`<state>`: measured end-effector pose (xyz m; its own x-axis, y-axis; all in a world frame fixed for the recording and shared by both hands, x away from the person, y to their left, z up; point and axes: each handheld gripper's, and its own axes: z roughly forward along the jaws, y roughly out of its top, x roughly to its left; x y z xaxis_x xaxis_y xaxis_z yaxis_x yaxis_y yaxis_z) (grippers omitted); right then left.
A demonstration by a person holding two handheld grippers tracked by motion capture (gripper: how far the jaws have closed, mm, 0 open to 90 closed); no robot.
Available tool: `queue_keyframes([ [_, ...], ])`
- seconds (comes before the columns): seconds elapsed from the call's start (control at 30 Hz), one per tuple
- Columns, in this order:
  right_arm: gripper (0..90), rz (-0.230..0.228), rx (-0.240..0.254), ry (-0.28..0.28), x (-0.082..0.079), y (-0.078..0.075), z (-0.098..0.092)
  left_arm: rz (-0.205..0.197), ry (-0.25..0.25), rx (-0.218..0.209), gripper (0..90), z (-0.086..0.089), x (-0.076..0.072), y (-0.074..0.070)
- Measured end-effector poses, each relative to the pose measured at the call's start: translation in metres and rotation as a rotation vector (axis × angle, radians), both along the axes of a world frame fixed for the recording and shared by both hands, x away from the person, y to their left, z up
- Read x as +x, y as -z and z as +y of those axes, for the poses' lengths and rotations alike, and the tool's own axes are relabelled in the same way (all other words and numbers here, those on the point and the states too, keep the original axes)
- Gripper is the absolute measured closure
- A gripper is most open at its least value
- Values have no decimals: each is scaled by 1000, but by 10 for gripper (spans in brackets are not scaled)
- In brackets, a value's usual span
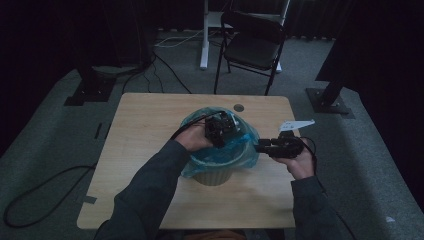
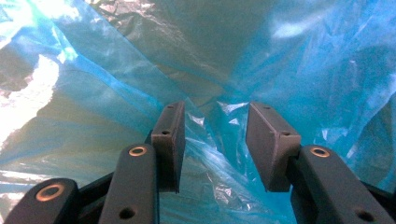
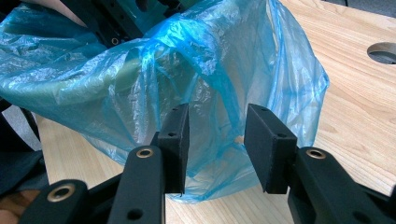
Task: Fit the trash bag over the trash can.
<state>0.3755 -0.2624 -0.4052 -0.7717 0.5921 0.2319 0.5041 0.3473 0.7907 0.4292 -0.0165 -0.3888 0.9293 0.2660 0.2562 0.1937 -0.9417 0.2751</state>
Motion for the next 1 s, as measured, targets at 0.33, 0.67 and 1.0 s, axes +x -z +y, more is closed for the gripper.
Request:
queue_keyframes([
  [0.33, 601, 1, 1, 0, 0, 0, 0, -3, 5, 31, 566, -2, 0, 3],
  [0.67, 600, -4, 4, 3, 0, -1, -2, -33, -20, -26, 561, 3, 0, -6],
  [1.0, 598, -7, 5, 6, 0, -1, -3, -123, -43, -204, 562, 21, -6, -32],
])
